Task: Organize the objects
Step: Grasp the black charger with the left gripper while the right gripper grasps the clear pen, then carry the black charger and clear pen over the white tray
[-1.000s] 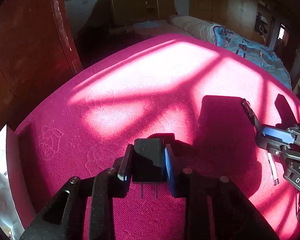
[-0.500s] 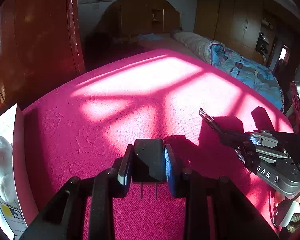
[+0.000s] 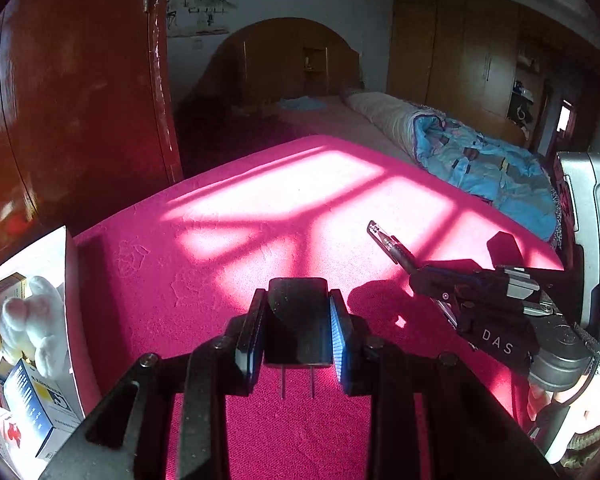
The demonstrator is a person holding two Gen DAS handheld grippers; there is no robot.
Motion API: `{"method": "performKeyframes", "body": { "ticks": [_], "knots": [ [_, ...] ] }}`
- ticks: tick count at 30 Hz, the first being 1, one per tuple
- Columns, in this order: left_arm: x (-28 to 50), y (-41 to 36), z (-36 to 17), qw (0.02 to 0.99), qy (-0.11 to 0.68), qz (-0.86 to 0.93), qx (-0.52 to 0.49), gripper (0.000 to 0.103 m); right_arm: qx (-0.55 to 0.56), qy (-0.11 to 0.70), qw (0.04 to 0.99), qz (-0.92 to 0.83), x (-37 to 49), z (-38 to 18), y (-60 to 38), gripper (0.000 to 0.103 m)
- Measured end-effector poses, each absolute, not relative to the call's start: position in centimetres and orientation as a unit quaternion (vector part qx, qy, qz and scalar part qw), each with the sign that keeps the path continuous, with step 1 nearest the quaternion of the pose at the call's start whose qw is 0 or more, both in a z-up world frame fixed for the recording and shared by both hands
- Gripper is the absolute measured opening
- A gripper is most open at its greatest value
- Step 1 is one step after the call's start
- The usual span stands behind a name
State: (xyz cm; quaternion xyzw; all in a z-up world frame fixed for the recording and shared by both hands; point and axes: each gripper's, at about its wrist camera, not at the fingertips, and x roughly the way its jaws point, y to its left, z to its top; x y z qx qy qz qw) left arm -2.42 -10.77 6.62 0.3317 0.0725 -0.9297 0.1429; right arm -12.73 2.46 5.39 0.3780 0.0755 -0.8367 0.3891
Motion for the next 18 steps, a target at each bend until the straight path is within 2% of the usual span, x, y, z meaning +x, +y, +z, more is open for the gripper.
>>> {"method": "performKeyframes", "body": {
  "ticks": [18],
  "knots": [
    [1.6,-11.3,9.4,0.157,0.094,-0.943,0.277,0.029,0.356,0.073,0.416,-0.833,-9.9,7.8,1.3,0.009]
  ]
}}
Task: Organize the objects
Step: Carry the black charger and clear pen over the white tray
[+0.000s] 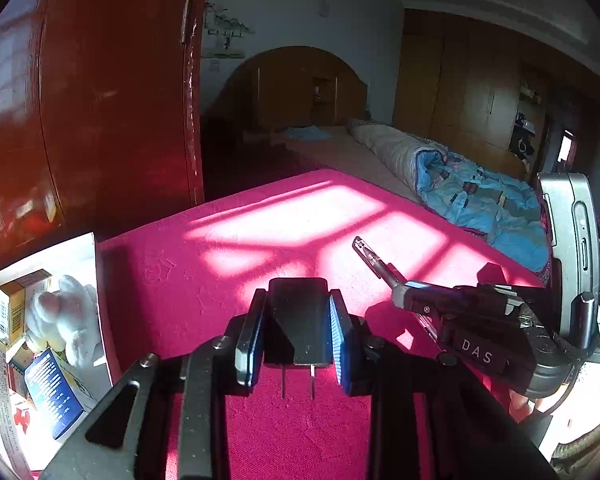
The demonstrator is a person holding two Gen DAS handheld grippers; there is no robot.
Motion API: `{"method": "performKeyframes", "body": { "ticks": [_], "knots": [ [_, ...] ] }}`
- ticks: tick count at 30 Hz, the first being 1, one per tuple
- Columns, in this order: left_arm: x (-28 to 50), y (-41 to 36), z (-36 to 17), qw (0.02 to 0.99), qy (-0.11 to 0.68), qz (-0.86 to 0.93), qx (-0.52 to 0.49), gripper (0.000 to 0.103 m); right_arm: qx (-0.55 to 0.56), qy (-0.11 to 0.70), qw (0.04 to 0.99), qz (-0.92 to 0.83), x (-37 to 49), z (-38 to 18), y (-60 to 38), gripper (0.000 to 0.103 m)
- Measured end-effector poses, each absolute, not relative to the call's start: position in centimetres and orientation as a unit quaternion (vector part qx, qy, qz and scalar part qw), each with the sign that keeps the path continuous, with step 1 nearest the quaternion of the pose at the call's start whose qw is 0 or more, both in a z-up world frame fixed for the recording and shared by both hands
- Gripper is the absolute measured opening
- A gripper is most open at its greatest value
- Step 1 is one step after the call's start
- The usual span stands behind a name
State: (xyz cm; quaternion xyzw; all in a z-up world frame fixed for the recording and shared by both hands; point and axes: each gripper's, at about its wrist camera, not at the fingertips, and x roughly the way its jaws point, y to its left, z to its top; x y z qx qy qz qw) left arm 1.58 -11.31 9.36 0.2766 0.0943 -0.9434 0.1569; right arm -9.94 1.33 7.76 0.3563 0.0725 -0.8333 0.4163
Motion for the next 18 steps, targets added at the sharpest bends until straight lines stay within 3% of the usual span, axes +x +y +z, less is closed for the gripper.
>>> {"method": "performKeyframes", "body": {
  "ticks": [18],
  "knots": [
    [6.2,-12.8,11.1,0.188,0.122,-0.945,0.238,0.029,0.341,0.097,0.444,-0.823,-6.6,9.1,-1.1,0.008]
  ]
}}
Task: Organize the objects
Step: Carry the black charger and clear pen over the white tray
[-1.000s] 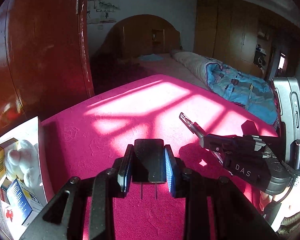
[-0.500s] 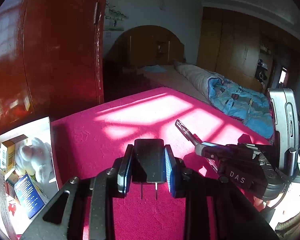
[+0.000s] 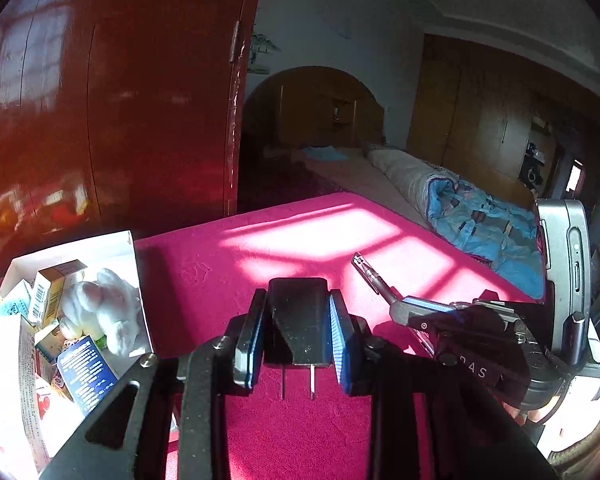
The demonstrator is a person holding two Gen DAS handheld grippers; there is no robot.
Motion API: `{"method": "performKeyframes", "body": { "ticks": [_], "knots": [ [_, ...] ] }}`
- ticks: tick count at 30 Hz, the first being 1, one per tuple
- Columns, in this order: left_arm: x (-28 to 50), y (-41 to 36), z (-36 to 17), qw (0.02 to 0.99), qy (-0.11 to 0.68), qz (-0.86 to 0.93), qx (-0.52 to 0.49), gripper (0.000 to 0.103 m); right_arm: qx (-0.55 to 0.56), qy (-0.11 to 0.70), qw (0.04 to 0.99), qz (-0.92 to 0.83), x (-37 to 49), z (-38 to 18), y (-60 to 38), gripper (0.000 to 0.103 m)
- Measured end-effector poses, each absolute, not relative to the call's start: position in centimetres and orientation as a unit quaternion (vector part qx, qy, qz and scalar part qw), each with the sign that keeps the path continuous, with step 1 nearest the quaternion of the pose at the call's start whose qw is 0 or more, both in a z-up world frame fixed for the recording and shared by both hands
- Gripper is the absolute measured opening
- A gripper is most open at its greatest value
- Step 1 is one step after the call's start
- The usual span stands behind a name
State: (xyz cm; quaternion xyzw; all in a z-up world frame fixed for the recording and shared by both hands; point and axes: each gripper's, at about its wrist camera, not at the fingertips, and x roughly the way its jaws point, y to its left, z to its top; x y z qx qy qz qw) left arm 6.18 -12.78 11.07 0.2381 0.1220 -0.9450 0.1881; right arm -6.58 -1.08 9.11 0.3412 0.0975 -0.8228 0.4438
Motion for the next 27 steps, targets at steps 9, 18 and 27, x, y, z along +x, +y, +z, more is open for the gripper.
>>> {"method": "performKeyframes", "body": {
  "ticks": [9,18,27],
  "knots": [
    [9.0,-14.6,11.6,0.209,0.143,-0.943,0.218,0.029,0.333,0.113,0.458,-0.816,-4.8,9.7,-2.6,0.008],
    [11.9,-17.3,11.3,0.238,0.168,-0.934,0.204,0.029,0.322,0.136,0.475,-0.807,-2.8,10.3,-4.7,0.008],
    [15.6,-20.5,11.3,0.295,0.179,-0.919,0.193,0.029,0.318,0.156,0.492,-0.795,-0.9,10.7,-6.8,0.008]
  ]
}}
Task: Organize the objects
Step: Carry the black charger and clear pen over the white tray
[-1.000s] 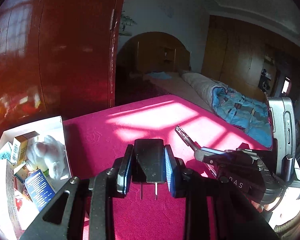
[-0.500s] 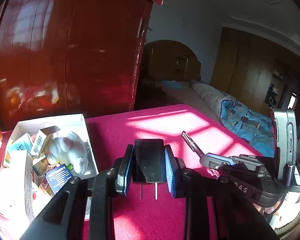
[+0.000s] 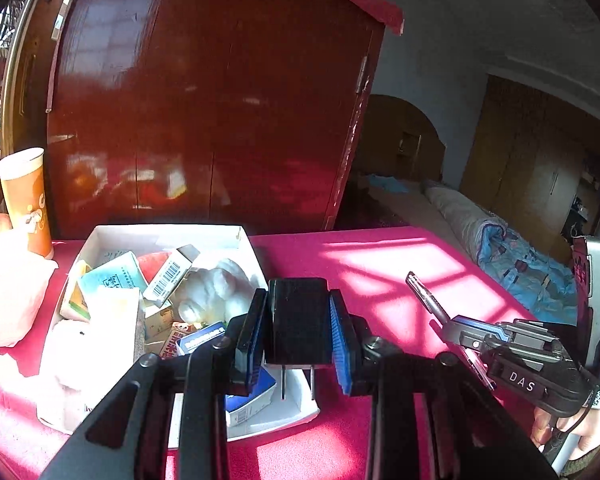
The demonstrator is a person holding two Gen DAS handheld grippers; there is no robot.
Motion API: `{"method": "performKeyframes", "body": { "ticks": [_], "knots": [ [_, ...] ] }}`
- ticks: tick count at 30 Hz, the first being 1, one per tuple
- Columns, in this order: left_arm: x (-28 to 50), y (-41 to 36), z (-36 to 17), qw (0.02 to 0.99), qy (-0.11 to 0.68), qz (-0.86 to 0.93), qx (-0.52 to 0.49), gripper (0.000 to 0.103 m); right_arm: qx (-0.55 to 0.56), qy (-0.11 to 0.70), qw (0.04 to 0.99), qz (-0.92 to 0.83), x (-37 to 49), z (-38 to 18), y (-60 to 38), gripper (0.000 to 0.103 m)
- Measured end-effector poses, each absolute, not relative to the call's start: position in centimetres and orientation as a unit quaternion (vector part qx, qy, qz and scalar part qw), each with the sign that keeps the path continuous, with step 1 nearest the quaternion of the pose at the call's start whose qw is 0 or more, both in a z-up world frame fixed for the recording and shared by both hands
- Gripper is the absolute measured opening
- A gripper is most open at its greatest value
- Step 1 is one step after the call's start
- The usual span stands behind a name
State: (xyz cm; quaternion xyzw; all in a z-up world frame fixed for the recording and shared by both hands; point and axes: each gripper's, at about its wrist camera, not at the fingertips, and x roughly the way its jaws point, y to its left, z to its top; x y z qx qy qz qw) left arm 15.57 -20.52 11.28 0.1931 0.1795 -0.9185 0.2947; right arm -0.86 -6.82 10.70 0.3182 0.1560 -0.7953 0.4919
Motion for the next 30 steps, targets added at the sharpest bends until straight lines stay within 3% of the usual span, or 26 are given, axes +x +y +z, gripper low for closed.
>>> {"method": "performKeyframes", "body": {
  "ticks": [10,20,30],
  "knots": [
    [21.0,-24.2,12.0,0.357,0.196,-0.898,0.169,0.029,0.307,0.174,0.512,-0.783,1.6,11.5,-9.1,0.008],
    [25.3,-28.2,14.5,0.426,0.157,-0.874,0.173,0.029,0.289,0.179,0.543,-0.768,3.8,14.6,-12.6,0.008],
    [24.1,-32.6,15.2,0.437,0.138,-0.862,0.219,0.029,0.31,0.158,0.599,-0.722,6.7,17.2,-17.7,0.008]
  ]
}}
